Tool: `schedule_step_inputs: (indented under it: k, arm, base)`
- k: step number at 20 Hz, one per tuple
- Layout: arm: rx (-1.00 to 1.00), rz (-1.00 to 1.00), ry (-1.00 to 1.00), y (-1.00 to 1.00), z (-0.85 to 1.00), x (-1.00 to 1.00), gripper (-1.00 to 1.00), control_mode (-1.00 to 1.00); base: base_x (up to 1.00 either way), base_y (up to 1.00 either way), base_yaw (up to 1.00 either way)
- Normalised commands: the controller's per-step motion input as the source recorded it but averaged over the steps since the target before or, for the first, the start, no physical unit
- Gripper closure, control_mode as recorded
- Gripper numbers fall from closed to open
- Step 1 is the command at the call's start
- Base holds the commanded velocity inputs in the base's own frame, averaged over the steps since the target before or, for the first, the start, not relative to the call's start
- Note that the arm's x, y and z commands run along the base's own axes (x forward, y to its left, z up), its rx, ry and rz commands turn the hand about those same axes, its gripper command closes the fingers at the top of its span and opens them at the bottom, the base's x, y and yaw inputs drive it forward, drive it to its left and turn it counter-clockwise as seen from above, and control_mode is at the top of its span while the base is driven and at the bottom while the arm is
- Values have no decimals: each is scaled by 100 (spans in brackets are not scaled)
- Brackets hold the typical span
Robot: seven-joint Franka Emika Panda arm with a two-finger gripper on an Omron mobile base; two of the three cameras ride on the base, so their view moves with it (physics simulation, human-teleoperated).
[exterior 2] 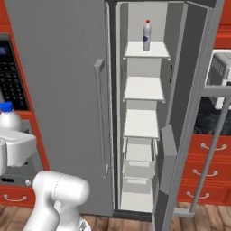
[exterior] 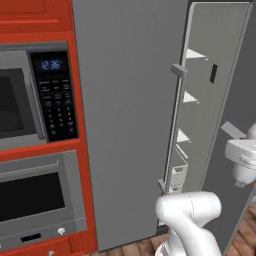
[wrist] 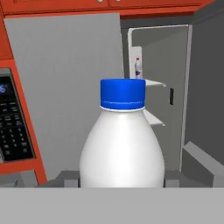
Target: Take the bottled waters from the counter and place them in the freezer to freeze. Close the freezer door after placing the bottles.
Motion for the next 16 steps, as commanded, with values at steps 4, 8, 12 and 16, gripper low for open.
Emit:
schedule_step_inputs:
  k: [4, 8, 12, 16]
  arm:
    - [0, 0, 0, 0, 0, 0, 100, 100]
    - [0, 0, 0, 0, 0, 0, 100, 100]
    - [0, 0, 0, 0, 0, 0, 100, 100]
    - [0, 0, 0, 0, 0, 0, 100, 100]
  base:
    - [51, -1, 0]
    - [31, -29, 11]
    - [52, -56, 8]
    - [59, -47, 3]
